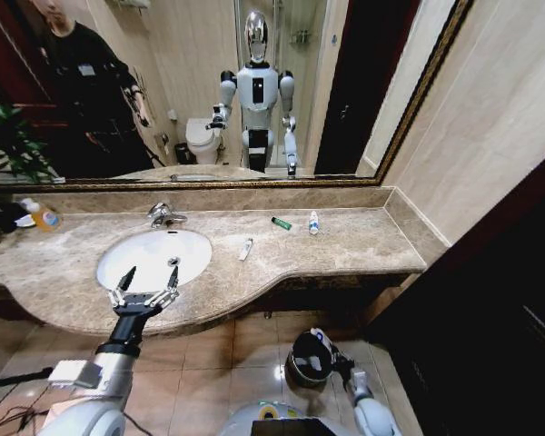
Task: Pick up the trash from the sink and place it in the trash bin.
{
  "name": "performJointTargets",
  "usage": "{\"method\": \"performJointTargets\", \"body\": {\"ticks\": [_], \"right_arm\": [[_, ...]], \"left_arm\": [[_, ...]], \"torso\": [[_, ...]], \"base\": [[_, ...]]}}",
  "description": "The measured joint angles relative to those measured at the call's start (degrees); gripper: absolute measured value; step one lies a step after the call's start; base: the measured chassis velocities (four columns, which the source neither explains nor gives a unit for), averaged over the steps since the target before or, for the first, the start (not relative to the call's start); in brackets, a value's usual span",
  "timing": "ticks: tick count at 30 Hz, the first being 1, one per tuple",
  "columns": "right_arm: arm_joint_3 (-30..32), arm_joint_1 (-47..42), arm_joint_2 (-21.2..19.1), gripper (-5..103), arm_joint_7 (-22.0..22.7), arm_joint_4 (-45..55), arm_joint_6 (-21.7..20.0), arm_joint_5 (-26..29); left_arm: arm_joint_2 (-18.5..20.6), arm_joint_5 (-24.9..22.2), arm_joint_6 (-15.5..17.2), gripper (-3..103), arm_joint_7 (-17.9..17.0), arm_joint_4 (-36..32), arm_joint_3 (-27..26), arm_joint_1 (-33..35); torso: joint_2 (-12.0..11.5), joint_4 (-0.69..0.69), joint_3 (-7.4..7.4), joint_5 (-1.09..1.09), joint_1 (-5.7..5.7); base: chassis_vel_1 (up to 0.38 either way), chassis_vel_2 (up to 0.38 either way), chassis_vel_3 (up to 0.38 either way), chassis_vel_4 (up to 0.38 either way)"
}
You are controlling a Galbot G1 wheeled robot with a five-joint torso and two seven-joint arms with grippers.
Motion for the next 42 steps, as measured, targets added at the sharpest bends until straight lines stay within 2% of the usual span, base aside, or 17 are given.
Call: {"method": "performJointTargets", "body": {"ticks": [9,10,12,13,15,18,20,21,24,25,27,28,31,34,37,42], "right_arm": [[-0.66,1.79,1.64,0,2.94,-4.83,1.88,0.29],[-0.66,1.79,1.81,-3,3.29,-4.8,1.88,0.36],[-0.66,1.59,2.09,7,3.94,-4.29,1.77,0.97],[-0.66,1.59,2.09,7,3.94,-4.29,1.77,0.97],[-0.64,1.24,2.38,17,4.67,-3.35,1.4,1.59],[-0.62,0.91,2.46,22,5.29,-2.6,0.98,2.01],[-0.6,0.62,2.37,33,5.64,-2.12,0.87,2.07],[-0.6,0.62,2.37,33,5.64,-2.12,0.87,2.07],[-0.61,0.36,2.2,50,6.04,-1.93,0.88,2.08],[-0.61,0.36,2.2,50,6.04,-1.93,0.88,2.08],[-0.68,0.11,2.34,61,6.36,-1.93,1.04,1.98],[-0.68,0.11,2.34,61,6.36,-1.93,1.04,1.98],[-0.88,-0.36,2.94,77,6.59,-1.62,1.26,1.47],[-0.89,-0.61,3.28,82,6.87,-1.21,1.32,1.1],[-0.94,-1.42,3.37,97,7.69,0.43,1.01,0.58],[-0.93,-2.19,2.57,100,8.59,1.55,0.81,0.54]], "left_arm": [[0.0,0.0,0.0,100,0.0,0.0,0.0,0.0],[0.0,0.0,0.0,100,0.0,0.0,0.0,0.0],[0.0,0.0,0.0,100,0.0,0.0,0.0,0.0],[0.0,0.0,0.0,100,0.0,0.0,0.0,0.0],[0.0,0.0,0.0,100,0.0,0.0,0.0,0.0],[0.0,0.0,0.0,100,0.0,0.0,0.0,0.0],[0.0,0.0,0.0,100,0.0,0.0,0.0,0.0],[0.0,0.0,0.0,100,0.0,0.0,0.0,0.0],[0.0,0.0,0.0,100,0.0,0.0,0.0,0.0],[0.0,0.0,0.0,100,0.0,0.0,0.0,0.0],[0.0,0.0,0.0,100,0.0,0.0,0.0,0.0],[0.0,0.0,0.0,100,0.0,0.0,0.0,0.0],[0.0,0.0,0.0,100,0.0,0.0,0.0,0.0],[0.0,0.0,0.0,100,0.0,0.0,0.0,0.0],[0.0,0.0,0.0,100,0.0,0.0,0.0,0.0],[0.0,0.0,0.0,100,0.0,0.0,0.0,0.0]], "torso": [[0.0,0.0,0.0,-0.02,0.0],[0.0,0.0,0.0,-0.02,0.0],[0.0,0.0,0.0,-0.02,0.0],[0.0,0.0,0.0,-0.02,0.0],[0.0,0.01,0.0,-0.02,0.0],[0.0,0.0,0.0,-0.02,0.0],[0.0,0.0,0.0,-0.01,0.0],[0.0,0.0,0.0,-0.01,0.0],[0.0,0.0,0.0,-0.02,0.0],[0.0,0.0,0.0,-0.02,0.0],[0.0,0.0,0.0,-0.02,0.0],[0.0,0.0,0.0,-0.02,0.0],[0.0,0.0,0.0,-0.02,0.0],[0.0,0.0,0.0,-0.02,0.0],[0.0,0.0,0.0,-0.02,0.0],[0.0,0.0,0.0,-0.01,0.0]], "base": [[0.0,0.0,0.0,0.0],[0.0,0.0,0.0,0.0],[0.0,0.0,0.0,0.0],[0.0,0.0,0.0,0.0],[0.0,0.0,0.0,0.0],[0.0,0.0,0.0,0.0],[0.0,0.0,0.0,0.0],[0.0,0.0,0.0,0.0],[0.0,0.0,0.0,0.0],[0.0,0.0,0.0,0.0],[0.0,0.0,0.0,0.0],[0.0,0.0,0.0,0.0],[0.0,0.0,0.0,0.0],[0.0,0.0,0.0,0.0],[0.0,0.0,0.0,0.0],[0.0,0.0,0.0,0.0]]}}
